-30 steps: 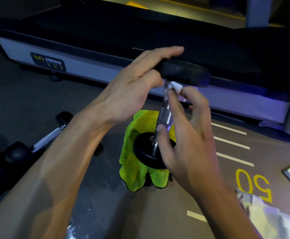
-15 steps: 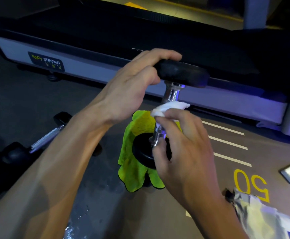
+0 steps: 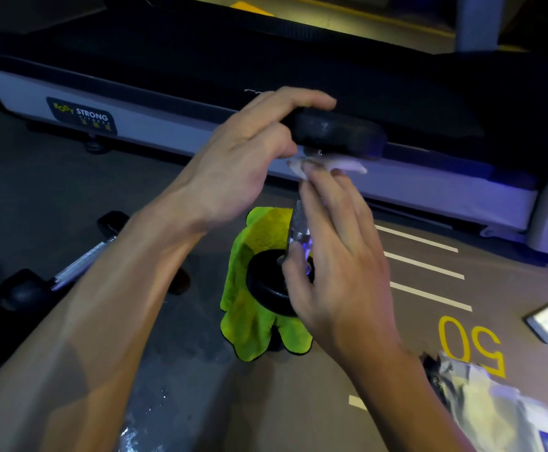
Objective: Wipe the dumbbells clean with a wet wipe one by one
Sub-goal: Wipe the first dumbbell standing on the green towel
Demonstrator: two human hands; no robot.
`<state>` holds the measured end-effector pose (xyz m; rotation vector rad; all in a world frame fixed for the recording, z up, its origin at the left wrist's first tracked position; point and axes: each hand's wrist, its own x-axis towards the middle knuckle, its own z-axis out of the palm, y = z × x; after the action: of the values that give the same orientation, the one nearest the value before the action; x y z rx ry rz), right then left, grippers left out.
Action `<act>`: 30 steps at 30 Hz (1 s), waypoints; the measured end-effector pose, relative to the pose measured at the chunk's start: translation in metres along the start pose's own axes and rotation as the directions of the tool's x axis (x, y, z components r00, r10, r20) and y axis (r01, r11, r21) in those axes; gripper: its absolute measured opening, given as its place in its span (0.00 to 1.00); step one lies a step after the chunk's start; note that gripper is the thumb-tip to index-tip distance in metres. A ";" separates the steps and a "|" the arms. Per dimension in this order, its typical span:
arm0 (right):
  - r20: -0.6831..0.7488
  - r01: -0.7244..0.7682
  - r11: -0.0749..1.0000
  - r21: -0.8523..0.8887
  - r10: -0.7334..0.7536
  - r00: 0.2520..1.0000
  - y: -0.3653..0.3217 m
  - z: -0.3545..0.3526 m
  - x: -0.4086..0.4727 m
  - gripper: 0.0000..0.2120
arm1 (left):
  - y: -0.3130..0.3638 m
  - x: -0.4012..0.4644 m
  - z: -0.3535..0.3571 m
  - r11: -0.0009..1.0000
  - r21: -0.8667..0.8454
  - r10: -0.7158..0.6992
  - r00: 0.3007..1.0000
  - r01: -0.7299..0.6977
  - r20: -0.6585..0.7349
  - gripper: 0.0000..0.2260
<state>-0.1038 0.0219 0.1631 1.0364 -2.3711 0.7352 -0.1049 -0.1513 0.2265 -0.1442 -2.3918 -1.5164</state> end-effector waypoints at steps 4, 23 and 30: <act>0.009 -0.007 0.999 0.054 0.007 1.000 -0.004 0.001 -0.015 0.29 | -0.001 0.000 0.001 1.000 -0.010 -0.002 1.000 0.002 -0.016 0.24; 0.070 -0.097 0.984 0.151 0.088 0.994 -0.003 -0.006 -0.018 0.36 | -0.001 -0.004 0.006 0.997 -0.055 0.050 0.998 -0.052 -0.035 0.19; 0.087 -0.082 0.981 0.175 0.068 0.994 -0.003 -0.016 -0.016 0.31 | -0.002 -0.008 0.008 0.996 -0.044 0.079 0.996 -0.081 -0.051 0.17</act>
<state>-0.0889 0.0389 0.1662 1.0716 -2.4601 0.9652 -0.0997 -0.1447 0.2195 -0.2079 -2.2852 -1.5217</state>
